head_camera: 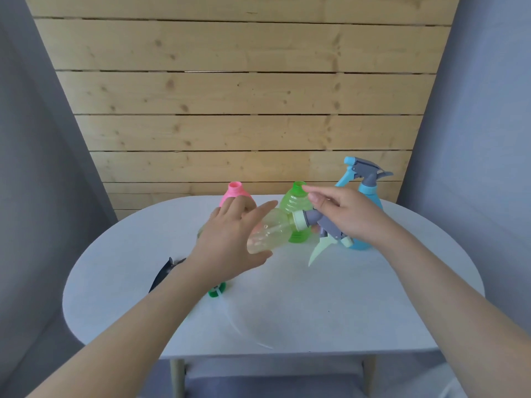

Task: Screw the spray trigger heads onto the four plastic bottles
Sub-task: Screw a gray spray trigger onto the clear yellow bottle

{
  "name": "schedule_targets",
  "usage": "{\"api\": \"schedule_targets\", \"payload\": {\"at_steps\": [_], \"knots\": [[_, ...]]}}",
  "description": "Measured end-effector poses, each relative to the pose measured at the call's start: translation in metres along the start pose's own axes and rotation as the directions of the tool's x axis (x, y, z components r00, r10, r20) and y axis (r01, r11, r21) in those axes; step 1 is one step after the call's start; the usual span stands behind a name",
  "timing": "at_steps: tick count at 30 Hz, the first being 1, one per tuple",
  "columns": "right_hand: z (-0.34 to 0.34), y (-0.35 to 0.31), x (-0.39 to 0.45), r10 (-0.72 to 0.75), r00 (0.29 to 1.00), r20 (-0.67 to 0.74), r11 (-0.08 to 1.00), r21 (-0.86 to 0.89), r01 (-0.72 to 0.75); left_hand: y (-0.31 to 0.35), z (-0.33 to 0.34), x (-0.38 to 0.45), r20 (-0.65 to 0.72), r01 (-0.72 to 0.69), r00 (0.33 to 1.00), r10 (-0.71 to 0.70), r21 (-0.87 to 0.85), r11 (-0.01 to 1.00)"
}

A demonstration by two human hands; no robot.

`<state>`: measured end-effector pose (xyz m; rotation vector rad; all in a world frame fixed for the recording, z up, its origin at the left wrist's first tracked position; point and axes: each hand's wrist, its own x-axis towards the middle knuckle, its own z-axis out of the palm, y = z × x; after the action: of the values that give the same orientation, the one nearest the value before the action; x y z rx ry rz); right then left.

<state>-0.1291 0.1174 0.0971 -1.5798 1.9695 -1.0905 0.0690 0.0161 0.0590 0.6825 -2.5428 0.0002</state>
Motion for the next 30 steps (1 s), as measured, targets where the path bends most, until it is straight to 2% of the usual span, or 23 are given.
{"api": "schedule_targets", "payload": {"at_steps": [2,5,7,10,13,16,18,21,23,25,28,30], "knots": [[-0.004,0.003,-0.004,0.004,0.999,0.042,1.000,-0.022,-0.004,-0.002,0.001,0.000,0.021,0.024,1.000,-0.024,0.006,1.000],[-0.011,0.002,-0.010,-0.033,0.995,0.091,0.998,0.061,0.027,-0.003,-0.001,-0.001,0.049,0.066,0.997,-0.064,-0.034,0.997],[-0.013,0.002,-0.011,-0.020,0.997,0.076,0.997,0.072,0.014,-0.002,-0.002,-0.001,0.022,0.030,0.999,-0.030,0.014,0.999],[-0.008,0.001,-0.011,0.135,0.986,0.096,0.913,0.375,-0.161,0.001,-0.004,0.001,-0.110,-0.047,0.992,0.067,0.176,0.983],[-0.010,0.003,-0.010,0.188,0.969,0.160,0.798,0.550,-0.245,-0.001,-0.003,0.003,-0.173,-0.053,0.981,0.089,0.202,0.978],[-0.022,0.010,-0.011,0.052,0.939,0.341,0.708,0.650,-0.276,-0.006,-0.001,0.000,-0.085,0.050,0.995,-0.048,0.021,0.999],[-0.028,0.015,-0.013,-0.052,0.903,0.426,0.773,0.589,-0.234,-0.010,0.002,-0.002,0.006,0.108,0.994,-0.108,-0.128,0.986],[-0.029,0.018,-0.014,-0.133,0.881,0.454,0.857,0.499,-0.127,-0.016,0.002,-0.003,0.105,0.174,0.983,-0.150,-0.283,0.943],[-0.026,0.017,-0.013,-0.136,0.901,0.412,0.863,0.496,-0.097,-0.016,0.002,-0.004,0.147,0.203,0.976,-0.162,-0.332,0.921],[-0.022,0.015,-0.011,-0.068,0.958,0.278,0.907,0.417,-0.056,-0.013,0.001,-0.004,0.140,0.183,0.979,-0.146,-0.315,0.931],[-0.012,0.011,-0.007,0.098,0.995,0.014,0.976,0.195,-0.098,-0.008,0.002,-0.003,0.040,0.075,0.997,-0.069,-0.163,0.984],[-0.007,0.014,-0.004,0.190,0.978,-0.085,0.968,0.184,-0.172,-0.005,0.001,-0.002,-0.001,0.044,0.999,-0.044,-0.078,0.996]]}}
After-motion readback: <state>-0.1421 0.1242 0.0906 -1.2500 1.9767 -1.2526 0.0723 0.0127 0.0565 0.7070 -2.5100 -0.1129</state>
